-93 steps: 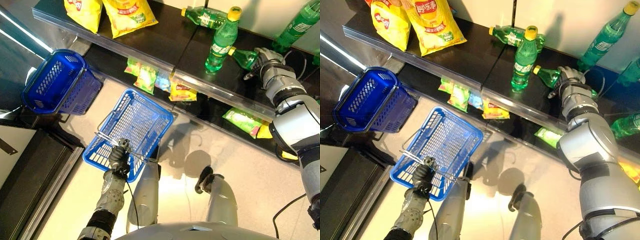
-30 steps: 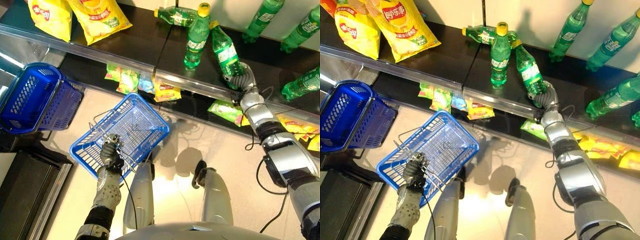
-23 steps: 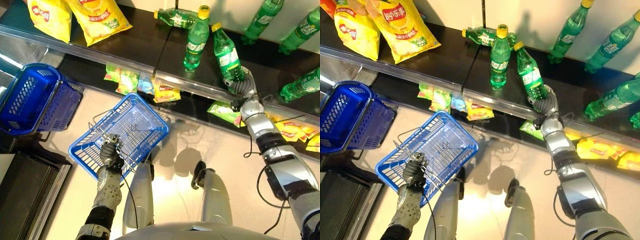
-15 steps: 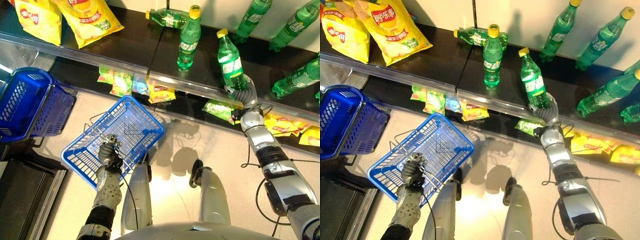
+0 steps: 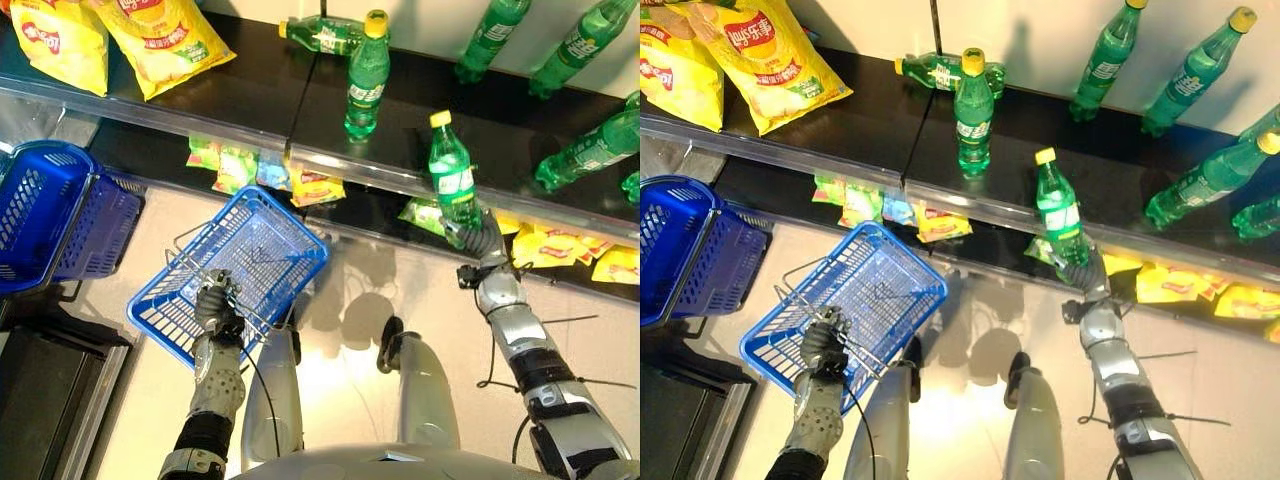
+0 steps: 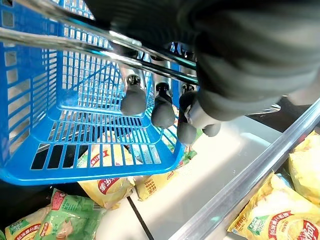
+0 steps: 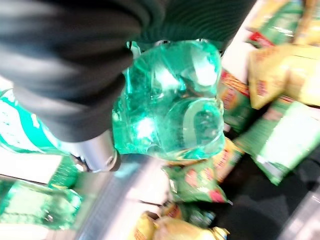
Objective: Pick up the snacks into the basket
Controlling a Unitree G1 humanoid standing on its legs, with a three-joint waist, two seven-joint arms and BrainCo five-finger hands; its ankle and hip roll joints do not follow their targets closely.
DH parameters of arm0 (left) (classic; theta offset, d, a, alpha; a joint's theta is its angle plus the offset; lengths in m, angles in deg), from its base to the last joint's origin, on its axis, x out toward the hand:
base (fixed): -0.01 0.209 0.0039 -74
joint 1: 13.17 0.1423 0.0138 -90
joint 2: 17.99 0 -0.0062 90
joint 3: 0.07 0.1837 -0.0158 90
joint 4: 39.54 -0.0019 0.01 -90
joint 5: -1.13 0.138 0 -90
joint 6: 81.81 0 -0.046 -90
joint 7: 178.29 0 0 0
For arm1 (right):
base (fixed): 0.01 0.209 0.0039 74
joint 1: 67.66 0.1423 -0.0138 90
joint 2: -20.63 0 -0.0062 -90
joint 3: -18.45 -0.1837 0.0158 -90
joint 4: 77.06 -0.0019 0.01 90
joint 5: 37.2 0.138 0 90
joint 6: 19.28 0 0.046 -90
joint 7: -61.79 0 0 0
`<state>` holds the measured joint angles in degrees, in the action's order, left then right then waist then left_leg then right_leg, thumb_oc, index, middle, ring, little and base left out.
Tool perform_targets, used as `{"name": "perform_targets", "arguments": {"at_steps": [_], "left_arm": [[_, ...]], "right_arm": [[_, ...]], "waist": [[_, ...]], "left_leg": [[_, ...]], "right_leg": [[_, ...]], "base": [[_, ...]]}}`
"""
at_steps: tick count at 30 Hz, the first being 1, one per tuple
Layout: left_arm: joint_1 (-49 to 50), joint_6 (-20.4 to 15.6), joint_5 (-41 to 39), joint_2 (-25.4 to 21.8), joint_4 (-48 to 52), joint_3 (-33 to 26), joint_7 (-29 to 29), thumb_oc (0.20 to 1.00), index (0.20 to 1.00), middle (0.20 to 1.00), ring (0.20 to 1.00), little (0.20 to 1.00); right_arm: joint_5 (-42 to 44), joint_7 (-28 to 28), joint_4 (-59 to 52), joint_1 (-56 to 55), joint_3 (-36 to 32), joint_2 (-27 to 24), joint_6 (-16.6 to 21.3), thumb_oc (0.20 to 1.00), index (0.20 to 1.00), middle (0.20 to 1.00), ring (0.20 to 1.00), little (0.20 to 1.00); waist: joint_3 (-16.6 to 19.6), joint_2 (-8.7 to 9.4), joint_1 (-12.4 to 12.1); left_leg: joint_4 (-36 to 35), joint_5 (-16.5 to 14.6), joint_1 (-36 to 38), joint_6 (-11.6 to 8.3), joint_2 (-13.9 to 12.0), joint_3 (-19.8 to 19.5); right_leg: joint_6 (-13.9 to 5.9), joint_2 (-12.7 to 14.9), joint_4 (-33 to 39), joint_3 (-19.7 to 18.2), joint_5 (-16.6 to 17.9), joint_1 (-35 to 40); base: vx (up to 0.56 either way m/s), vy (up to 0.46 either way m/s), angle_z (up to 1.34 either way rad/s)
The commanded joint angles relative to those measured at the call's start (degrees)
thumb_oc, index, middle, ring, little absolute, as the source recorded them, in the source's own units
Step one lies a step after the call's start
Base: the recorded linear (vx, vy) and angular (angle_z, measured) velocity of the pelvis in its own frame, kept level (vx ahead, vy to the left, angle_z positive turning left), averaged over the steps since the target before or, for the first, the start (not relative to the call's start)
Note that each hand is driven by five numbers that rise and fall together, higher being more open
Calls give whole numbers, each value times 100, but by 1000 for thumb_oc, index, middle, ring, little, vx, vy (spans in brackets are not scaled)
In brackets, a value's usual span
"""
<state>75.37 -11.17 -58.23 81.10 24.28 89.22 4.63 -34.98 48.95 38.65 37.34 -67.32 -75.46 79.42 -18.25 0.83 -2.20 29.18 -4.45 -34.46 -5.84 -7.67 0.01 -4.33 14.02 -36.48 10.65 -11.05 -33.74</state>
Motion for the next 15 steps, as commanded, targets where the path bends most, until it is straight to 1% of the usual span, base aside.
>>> {"name": "perform_targets", "arguments": {"at_steps": [1, 2, 5, 6, 9, 15], "left_arm": [[34, -454, 280, -122, 561, -222, -259, 200, 200, 200, 200, 200], [34, -454, 280, -122, 561, -221, -259, 200, 200, 200, 200, 200], [68, -447, 261, -127, 612, -242, -298, 200, 200, 200, 200, 200], [77, -458, 272, -141, 594, -258, -334, 200, 200, 200, 200, 200], [83, -482, 269, -154, 587, -247, -345, 200, 200, 200, 200, 200], [76, -444, 288, -174, 673, -180, -413, 200, 200, 200, 200, 200]], "right_arm": [[587, 426, -1282, 22, 15, -110, 850, 200, 200, 200, 200, 200], [587, 428, -1285, 20, 12, -110, 848, 200, 200, 200, 200, 200], [838, 722, -1760, -229, 125, -138, 954, 200, 200, 200, 200, 200], [904, 914, -2041, -341, 191, -221, 988, 200, 200, 200, 200, 200], [874, 1025, -2228, -403, 265, -317, 988, 200, 200, 200, 200, 200], [521, 1292, -1953, -111, 778, -465, 782, 200, 200, 200, 200, 200]], "waist": [[379, 85, 88], [395, 84, 92], [359, 104, 87], [369, 121, 84], [362, 143, 77], [314, 183, 2]], "left_leg": [[52, 45, -22, 209, 56, -23], [16, 80, -29, 212, 60, -25], [26, 69, 9, 205, 62, -28], [-27, 105, 21, 200, 66, -42], [-30, 112, 42, 194, 57, -41], [-33, 113, 79, 185, 60, -58]], "right_leg": [[-321, 83, 316, -81, 450, 362], [-319, 82, 346, -74, 478, 356], [-322, 87, 328, -69, 466, 395], [-323, 80, 368, -62, 491, 412], [-327, 88, 370, -56, 490, 439], [-337, 91, 395, -30, 488, 506]], "base": [[0, 0, 0], [0, 0, 0], [0, 0, 0], [0, 0, 0], [0, 0, 0], [0, 0, 0]]}}
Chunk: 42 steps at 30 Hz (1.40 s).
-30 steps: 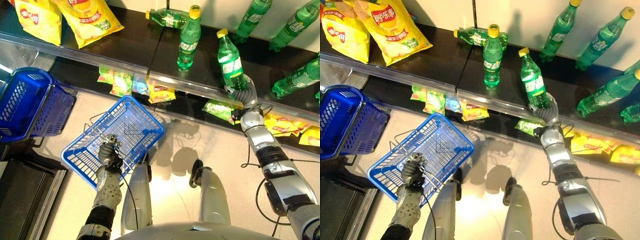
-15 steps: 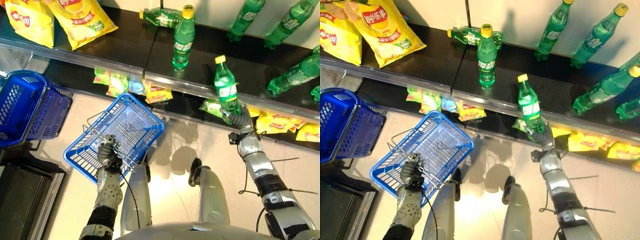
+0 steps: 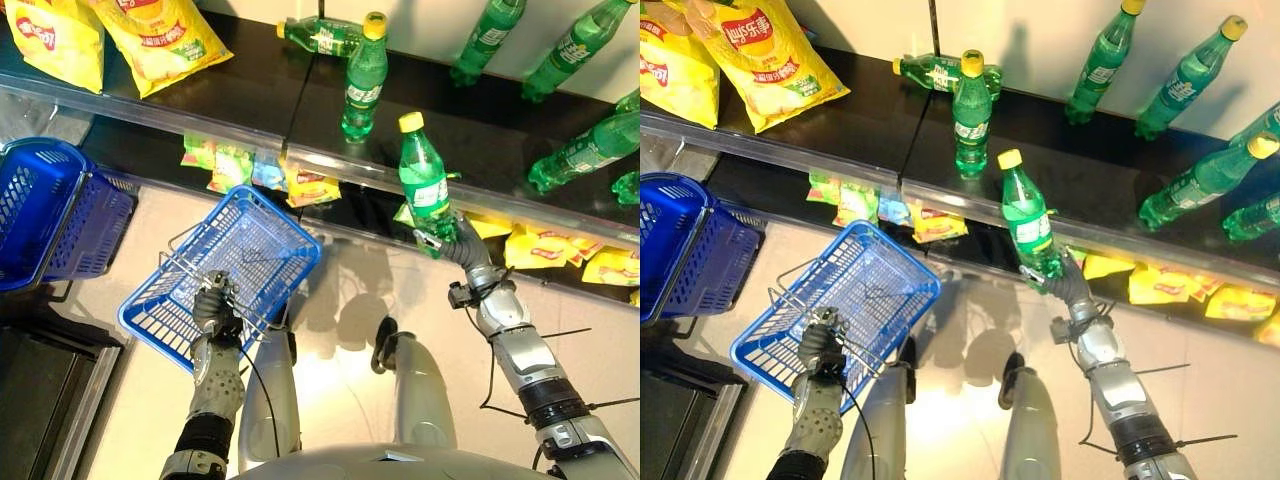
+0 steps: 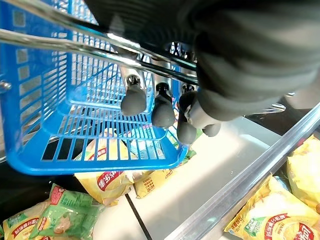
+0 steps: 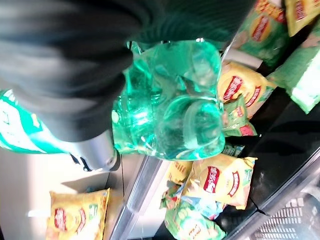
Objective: Pick up the snacks into the basket
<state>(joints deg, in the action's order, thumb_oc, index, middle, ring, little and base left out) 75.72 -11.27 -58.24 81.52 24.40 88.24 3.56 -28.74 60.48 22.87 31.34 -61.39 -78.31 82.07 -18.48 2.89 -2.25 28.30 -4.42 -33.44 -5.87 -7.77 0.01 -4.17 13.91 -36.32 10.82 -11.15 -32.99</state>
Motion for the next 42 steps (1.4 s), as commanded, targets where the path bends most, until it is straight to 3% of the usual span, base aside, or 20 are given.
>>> {"name": "perform_targets", "arguments": {"at_steps": [1, 2, 6, 12, 22, 24, 31, 42], "left_arm": [[38, -433, 289, -215, 661, -85, -306, 200, 200, 200, 200, 200], [34, -405, 302, -223, 710, -40, -327, 200, 200, 200, 200, 200], [26, -375, 322, -232, 775, 5, -328, 200, 200, 200, 200, 200], [-68, -261, 310, -258, 755, 227, -313, 200, 200, 200, 200, 200], [-69, -187, 422, -471, 1023, 625, -278, 200, 200, 200, 200, 200], [-77, -128, 423, -519, 1084, 759, -288, 200, 200, 200, 200, 200], [-105, -37, 450, -677, 1180, 1011, -312, 200, 200, 200, 200, 200], [-289, 59, 408, -729, 1259, 1290, -344, 200, 200, 200, 200, 200]], "right_arm": [[-104, 138, -371, 494, 187, -180, 519, 200, 200, 200, 200, 200], [-386, 223, -29, 878, 610, -144, 373, 200, 200, 200, 200, 200], [-797, 247, 344, 1428, 1080, 15, 225, 200, 200, 200, 200, 200], [-1021, 191, 1526, 2740, 1891, 821, -19, 200, 200, 200, 200, 200], [-1179, -9, 3318, 4421, 2364, 1708, -290, 200, 200, 200, 200, 200], [-1255, -83, 4108, 4957, 2429, 2055, -383, 200, 200, 200, 200, 200], [-1622, -197, 5757, 5861, 2560, 2592, -555, 200, 200, 200, 200, 200], [-2524, -185, 6806, 5950, 2660, 2919, -800, 200, 200, 200, 200, 200]], "waist": [[353, -25, 15], [309, -7, -59], [290, -6, -152], [187, 1, -444], [97, 12, -771], [78, 8, -886], [24, -10, -1083], [-7, -138, -1311]], "left_leg": [[16, 146, -30, 190, 75, -62], [21, 137, -20, 187, 85, -75], [-51, 193, -23, 190, 105, -87], [-63, 219, -54, 208, 172, -141], [-76, 254, -95, 245, 257, -216], [-75, 263, -122, 252, 290, -255], [-82, 286, -148, 273, 353, -345], [-44, 278, -228, 322, 476, -489]], "right_leg": [[-351, 102, 410, -37, 526, 423], [-356, 112, 403, -15, 512, 441], [-344, 120, 424, 14, 544, 444], [-329, 136, 406, 77, 554, 455], [-314, 159, 415, 168, 576, 492], [-313, 161, 418, 212, 587, 502], [-317, 165, 429, 292, 605, 546], [-343, 189, 383, 397, 569, 586]], "base": [[0, 0, 0], [0, 0, 0], [-8, -4, 2], [-12, -7, 4], [-10, -2, 8], [-1, -3, 2], [17, -5, 9], [16, -1, 9]]}}
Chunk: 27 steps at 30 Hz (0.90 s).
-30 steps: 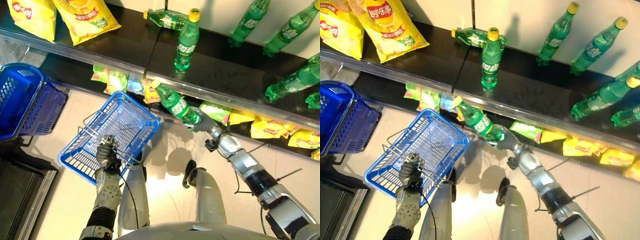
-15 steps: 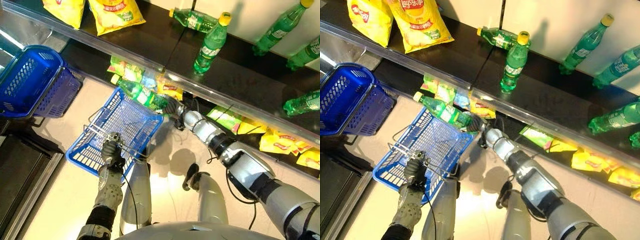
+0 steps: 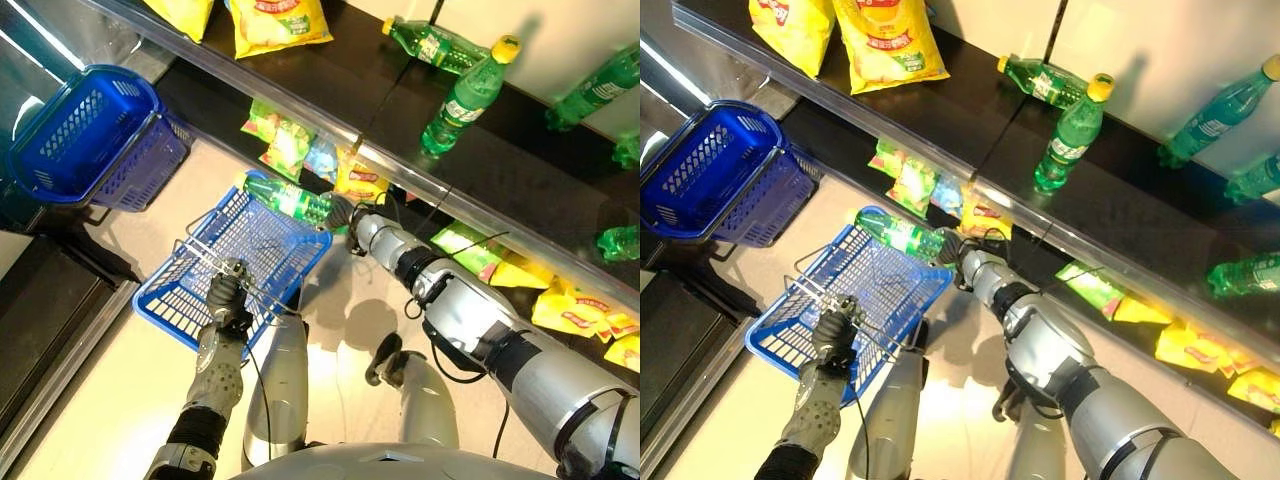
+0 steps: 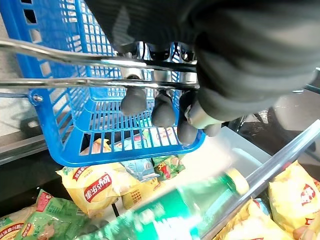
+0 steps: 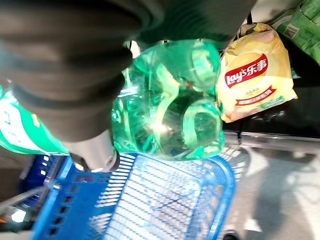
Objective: Pick up the snacks into the basket
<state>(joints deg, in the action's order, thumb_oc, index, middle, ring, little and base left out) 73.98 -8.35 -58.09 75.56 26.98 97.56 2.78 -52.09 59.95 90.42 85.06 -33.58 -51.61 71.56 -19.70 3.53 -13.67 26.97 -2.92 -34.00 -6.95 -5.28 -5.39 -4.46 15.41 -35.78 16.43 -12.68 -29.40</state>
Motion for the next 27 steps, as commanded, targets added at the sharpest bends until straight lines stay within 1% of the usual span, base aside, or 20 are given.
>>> {"name": "perform_targets", "arguments": {"at_steps": [1, 4, 10, 12, 17, 21, 27], "left_arm": [[-136, -209, 394, -133, 1025, 411, -274, 200, 200, 200, 200, 200], [-149, -167, 375, -129, 1014, 466, -316, 200, 200, 200, 200, 200], [-143, -110, 359, -124, 996, 500, -333, 200, 200, 200, 200, 200], [-134, -72, 364, -131, 1011, 501, -338, 200, 200, 200, 200, 200], [-126, -52, 325, -140, 1074, 551, -365, 200, 200, 200, 200, 200], [-105, -22, 269, -150, 1181, 643, -392, 200, 200, 200, 200, 200], [-132, -41, 251, -150, 1280, 699, -372, 200, 200, 200, 200, 200]], "right_arm": [[-360, -84, 154, 511, -89, 296, 211, 200, 200, 200, 200, 200], [-585, 14, 258, 425, -23, 359, 165, 200, 200, 200, 200, 200], [-1057, 23, 227, 316, 121, 426, 121, 200, 200, 200, 200, 200], [-1388, 39, 213, 331, 255, 536, 82, 200, 200, 200, 200, 200], [-1717, 40, 152, 359, 362, 660, 59, 200, 200, 200, 200, 200], [-2183, -7, 33, 440, 541, 817, 41, 200, 200, 200, 200, 200], [-2212, 2, -147, 364, 616, 908, 76, 200, 200, 200, 200, 200]], "waist": [[119, -236, -195], [123, -272, -222], [146, -301, -246], [144, -312, -254], [152, -342, -252], [156, -370, -263], [94, -397, -287]], "left_leg": [[91, 126, -187, 439, 242, 38], [113, 126, -222, 445, 263, 7], [137, 115, -255, 458, 271, -17], [173, 102, -287, 468, 282, -16], [189, 95, -318, 476, 296, -37], [175, 91, -343, 475, 309, -48], [184, 101, -367, 475, 325, -64]], "right_leg": [[-320, 50, 314, -140, 708, 239], [-316, 58, 265, -113, 677, 225], [-318, 68, 214, -123, 667, 169], [-315, 61, 179, -131, 658, 135], [-318, 78, 140, -139, 647, 87], [-335, 97, 128, -133, 647, 58], [-343, 102, 105, -118, 640, 42]], "base": [[15, -2, 5], [10, 0, 6], [4, 7, 6], [0, 0, 0], [0, 0, 0], [2, 2, 2], [0, 0, 0]]}}
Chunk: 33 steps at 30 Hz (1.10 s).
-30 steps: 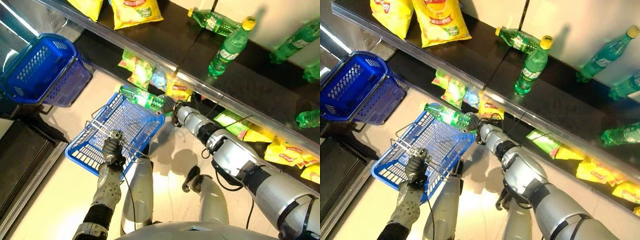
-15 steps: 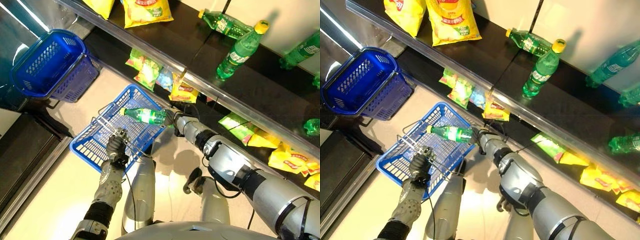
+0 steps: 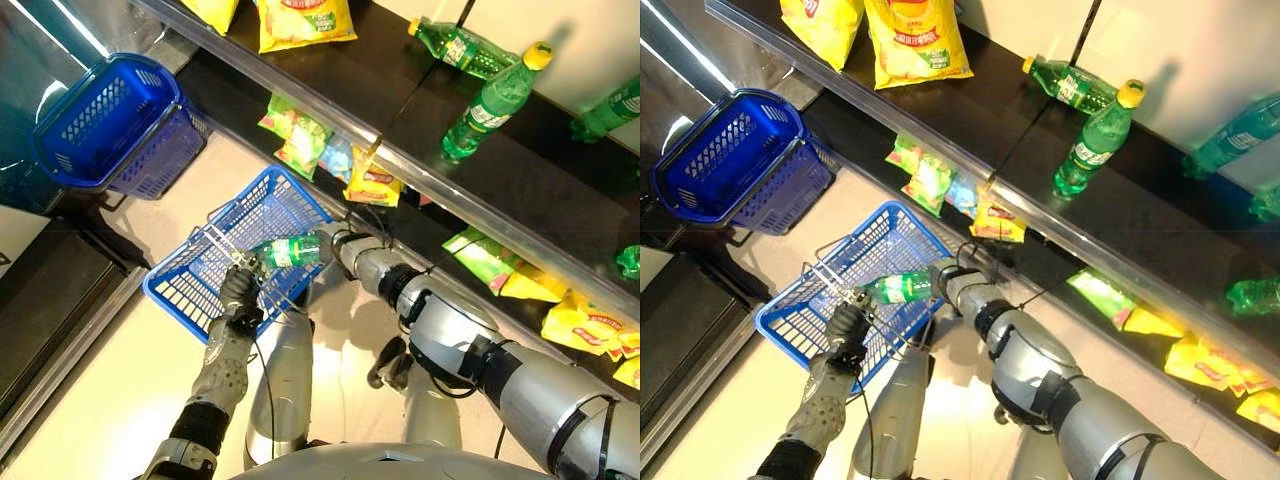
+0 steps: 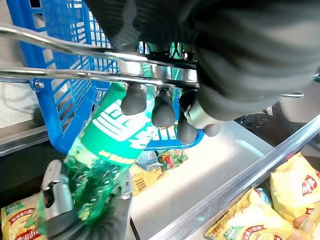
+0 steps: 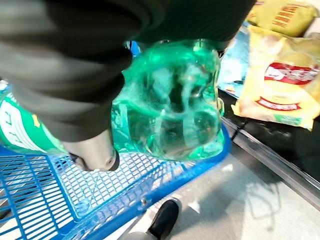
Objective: Pick up the snacks into the basket
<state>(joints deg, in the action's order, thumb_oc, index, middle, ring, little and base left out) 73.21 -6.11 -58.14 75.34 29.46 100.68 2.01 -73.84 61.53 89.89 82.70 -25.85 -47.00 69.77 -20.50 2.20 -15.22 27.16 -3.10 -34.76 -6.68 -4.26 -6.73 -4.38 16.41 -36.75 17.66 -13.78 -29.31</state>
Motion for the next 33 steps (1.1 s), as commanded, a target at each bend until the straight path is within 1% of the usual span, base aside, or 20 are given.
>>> {"name": "perform_targets", "arguments": {"at_steps": [1, 4, 5, 6, 7, 13, 16, 22, 30, 31, 32, 33], "left_arm": [[-55, -266, 256, -128, 1032, 387, -295, 200, 200, 200, 200, 200], [-87, -292, 247, -130, 1085, 434, -245, 200, 200, 200, 200, 200], [-98, -302, 255, -143, 1099, 456, -232, 200, 200, 200, 200, 200], [-103, -320, 247, -145, 1122, 467, -232, 200, 200, 200, 200, 200], [-139, -335, 232, -142, 1132, 520, -229, 200, 200, 200, 200, 200], [-217, -412, 183, -121, 1132, 565, -181, 200, 200, 200, 200, 200], [-198, -445, 189, -96, 1112, 554, -157, 200, 200, 200, 200, 200], [-127, -503, 152, -65, 1093, 490, -59, 200, 200, 200, 200, 200], [-60, -527, 161, -95, 1090, 453, -44, 200, 200, 200, 200, 200], [-46, -528, 164, -95, 1100, 451, -47, 200, 200, 200, 200, 200], [-36, -548, 171, -88, 1091, 413, -42, 200, 200, 200, 200, 200], [-36, -549, 171, -88, 1091, 413, -42, 200, 200, 200, 200, 200]], "right_arm": [[-37, -156, -93, 600, -157, 447, 255, 200, 200, 200, 200, 200], [-46, -221, -89, 589, -175, 485, 251, 200, 200, 200, 200, 200], [-56, -246, -82, 607, -172, 491, 261, 222, 222, 222, 222, 222], [-74, -309, -77, 619, -183, 472, 264, 401, 401, 401, 401, 401], [-215, -440, -159, 700, -147, 418, 290, 1000, 1000, 1000, 1000, 1000], [-515, -710, -354, 836, -115, 313, 318, 1000, 1000, 1000, 1000, 1000], [-556, -755, -414, 855, -118, 335, 347, 1000, 1000, 1000, 1000, 1000], [-692, -892, -452, 878, -142, 396, 322, 1000, 1000, 1000, 1000, 1000], [-481, -1024, -353, 831, -286, 325, 301, 1000, 1000, 1000, 1000, 1000], [-396, -1033, -333, 819, -335, 319, 302, 1000, 1000, 1000, 1000, 1000], [-89, -1072, -376, 766, -465, 279, 352, 1000, 1000, 1000, 1000, 1000], [-89, -1071, -376, 766, -465, 279, 352, 1000, 1000, 1000, 1000, 1000]], "waist": [[174, -263, -133], [118, -281, -193], [107, -287, -212], [97, -294, -230], [78, -310, -261], [61, -309, -294], [60, -303, -291], [70, -279, -231], [96, -296, -164], [101, -298, -159], [112, -294, -139], [112, -294, -140]], "left_leg": [[164, 119, -291, 448, 223, 70], [142, 142, -308, 450, 250, 26], [140, 145, -317, 451, 253, 13], [130, 149, -320, 450, 261, 4], [122, 157, -345, 451, 271, -24], [98, 167, -366, 443, 278, -59], [89, 162, -364, 448, 281, -57], [117, 138, -396, 463, 276, -40], [127, 126, -395, 464, 281, -27], [130, 125, -396, 465, 283, -25], [137, 125, -389, 462, 273, -5], [136, 125, -388, 462, 273, -5]], "right_leg": [[-351, 2, 202, -240, 749, 34], [-357, 4, 212, -192, 744, 52], [-361, 9, 216, -177, 742, 62], [-365, 14, 212, -160, 734, 70], [-371, 22, 183, -138, 721, 49], [-378, 48, 168, -105, 703, 44], [-376, 51, 160, -91, 705, 32], [-369, 55, 132, -123, 700, -27], [-381, 76, 103, -151, 707, -52], [-380, 78, 98, -158, 706, -54], [-379, 80, 108, -166, 712, -45], [-379, 80, 108, -166, 712, -45]], "base": [[0, 0, 0], [10, -19, 4], [15, -30, 10], [19, -22, 13], [15, -14, 13], [8, -4, 8], [0, 3, 2], [-1, 4, 2], [0, 0, 0], [0, 0, 0], [0, 0, 0], [0, 0, 0]]}}
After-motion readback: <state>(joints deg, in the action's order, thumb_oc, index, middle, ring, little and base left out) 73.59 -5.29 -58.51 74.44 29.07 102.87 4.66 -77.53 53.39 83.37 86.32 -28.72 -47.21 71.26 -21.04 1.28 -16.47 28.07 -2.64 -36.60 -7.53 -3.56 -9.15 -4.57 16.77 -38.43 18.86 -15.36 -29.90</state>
